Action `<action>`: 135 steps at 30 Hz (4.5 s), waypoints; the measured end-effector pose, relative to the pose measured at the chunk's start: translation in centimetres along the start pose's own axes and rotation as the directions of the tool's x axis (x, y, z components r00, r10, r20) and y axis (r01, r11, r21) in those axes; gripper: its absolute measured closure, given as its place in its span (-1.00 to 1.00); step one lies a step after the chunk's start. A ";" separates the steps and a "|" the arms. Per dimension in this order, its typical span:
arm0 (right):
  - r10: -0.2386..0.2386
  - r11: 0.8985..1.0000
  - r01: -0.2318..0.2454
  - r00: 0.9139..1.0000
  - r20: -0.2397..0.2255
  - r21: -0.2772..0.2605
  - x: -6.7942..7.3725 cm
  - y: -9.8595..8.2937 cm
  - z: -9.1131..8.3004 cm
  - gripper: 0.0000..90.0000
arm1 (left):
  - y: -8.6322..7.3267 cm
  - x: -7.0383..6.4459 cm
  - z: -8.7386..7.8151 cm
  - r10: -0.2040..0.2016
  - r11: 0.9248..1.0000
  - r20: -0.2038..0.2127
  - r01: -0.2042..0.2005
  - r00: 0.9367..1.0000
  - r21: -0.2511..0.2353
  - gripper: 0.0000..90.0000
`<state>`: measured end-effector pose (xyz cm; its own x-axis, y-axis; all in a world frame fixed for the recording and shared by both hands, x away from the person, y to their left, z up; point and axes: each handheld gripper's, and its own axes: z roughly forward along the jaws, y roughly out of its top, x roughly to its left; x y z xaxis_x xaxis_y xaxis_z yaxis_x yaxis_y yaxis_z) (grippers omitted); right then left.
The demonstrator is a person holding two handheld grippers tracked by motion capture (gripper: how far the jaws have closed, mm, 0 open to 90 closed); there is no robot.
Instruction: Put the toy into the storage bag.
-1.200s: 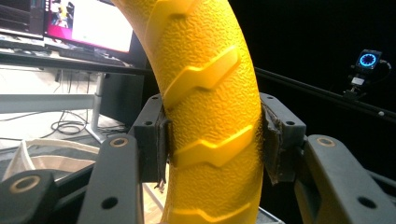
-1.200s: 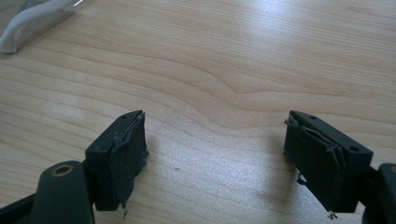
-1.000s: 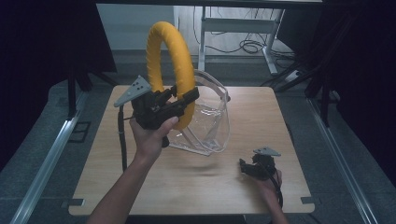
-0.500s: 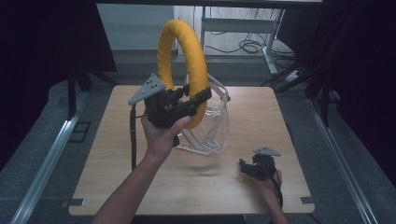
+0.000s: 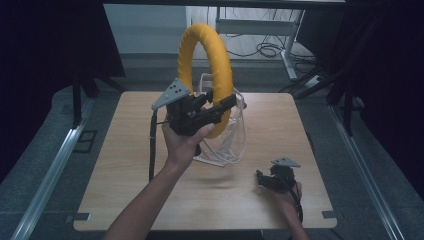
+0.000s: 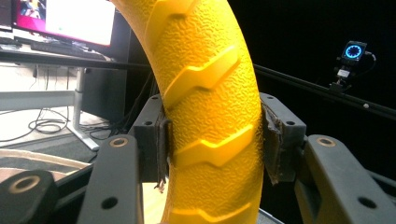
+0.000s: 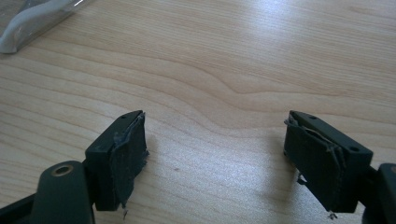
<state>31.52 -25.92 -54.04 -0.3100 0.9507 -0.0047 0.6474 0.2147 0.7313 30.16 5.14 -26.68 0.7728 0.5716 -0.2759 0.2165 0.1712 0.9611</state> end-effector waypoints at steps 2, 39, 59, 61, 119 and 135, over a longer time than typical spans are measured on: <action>0.000 1.000 0.000 1.000 0.000 0.000 0.0 0.0 0.0 -0.52 | -0.1 0.0 0.2 0.000 1.000 0.000 0.000 1.000 0.004 0.11; -0.003 1.000 0.003 1.000 0.001 -0.001 0.0 0.0 0.0 -0.52 | -2.2 0.5 5.2 -0.035 0.999 0.040 0.033 0.999 0.038 0.11; -0.003 1.000 0.003 1.000 0.002 0.000 0.0 0.0 0.0 -0.52 | -6.0 3.3 6.6 -0.092 0.991 -0.003 0.092 0.996 0.100 0.11; -0.002 1.000 0.002 1.000 0.002 0.000 0.0 0.0 0.0 -0.52 | -6.5 3.7 6.7 -0.100 0.989 -0.010 0.101 0.995 0.104 0.11; -0.004 1.000 0.004 1.000 -0.001 0.005 0.0 0.0 -0.1 -0.52 | -11.6 7.1 2.1 -0.101 0.977 -0.105 0.119 0.989 0.179 -0.26; -0.002 1.000 0.002 1.000 0.000 0.003 0.0 0.0 0.0 -0.52 | -12.8 8.9 -5.9 -0.061 0.965 -0.126 0.090 0.990 0.245 -0.28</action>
<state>31.48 -25.91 -54.03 -0.3109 0.9504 -0.0061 0.6492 0.2171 0.7290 30.78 12.75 -41.50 0.6770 0.6566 -0.3326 0.4249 0.0203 0.9050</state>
